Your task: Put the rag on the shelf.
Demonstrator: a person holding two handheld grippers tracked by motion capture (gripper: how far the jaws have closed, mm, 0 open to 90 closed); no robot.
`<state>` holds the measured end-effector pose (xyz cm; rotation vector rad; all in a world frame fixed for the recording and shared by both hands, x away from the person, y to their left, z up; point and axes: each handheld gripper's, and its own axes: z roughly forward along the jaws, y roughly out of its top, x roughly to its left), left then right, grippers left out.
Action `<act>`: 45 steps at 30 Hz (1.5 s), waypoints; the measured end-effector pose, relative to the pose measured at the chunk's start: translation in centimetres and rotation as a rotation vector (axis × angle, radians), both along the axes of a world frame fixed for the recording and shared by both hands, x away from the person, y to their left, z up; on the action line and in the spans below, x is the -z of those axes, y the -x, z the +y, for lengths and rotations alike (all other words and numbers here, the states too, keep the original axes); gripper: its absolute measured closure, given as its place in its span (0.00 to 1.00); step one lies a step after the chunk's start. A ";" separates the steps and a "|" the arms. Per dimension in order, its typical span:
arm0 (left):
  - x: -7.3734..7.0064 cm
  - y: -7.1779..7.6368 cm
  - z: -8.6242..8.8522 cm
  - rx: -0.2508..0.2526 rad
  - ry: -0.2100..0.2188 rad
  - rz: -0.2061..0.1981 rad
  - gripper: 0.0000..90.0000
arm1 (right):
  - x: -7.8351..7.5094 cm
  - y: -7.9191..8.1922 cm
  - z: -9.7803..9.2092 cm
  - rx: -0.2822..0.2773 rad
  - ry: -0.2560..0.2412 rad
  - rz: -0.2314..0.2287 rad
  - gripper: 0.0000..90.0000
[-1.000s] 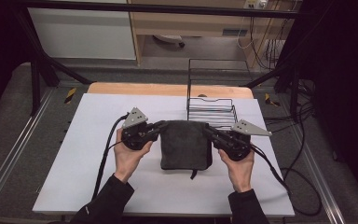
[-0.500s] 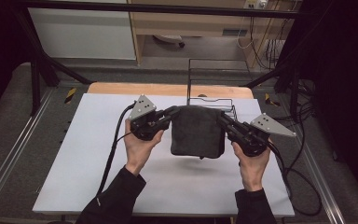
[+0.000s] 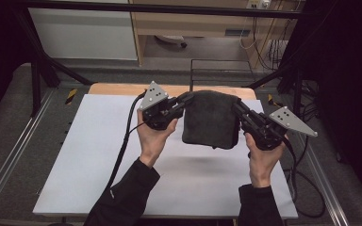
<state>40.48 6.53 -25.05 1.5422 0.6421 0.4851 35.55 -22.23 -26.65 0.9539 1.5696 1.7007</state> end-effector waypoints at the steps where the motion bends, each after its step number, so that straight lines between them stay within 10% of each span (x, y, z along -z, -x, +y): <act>1: -0.2 -0.1 -0.2 -0.002 0.004 -0.005 0.91 | -0.2 0.0 -0.1 0.005 -0.005 -0.009 0.90; 45: -9.8 -4.8 -3.6 -0.035 0.081 -0.136 0.91 | -9.7 -5.3 -2.4 0.074 -0.077 -0.181 0.91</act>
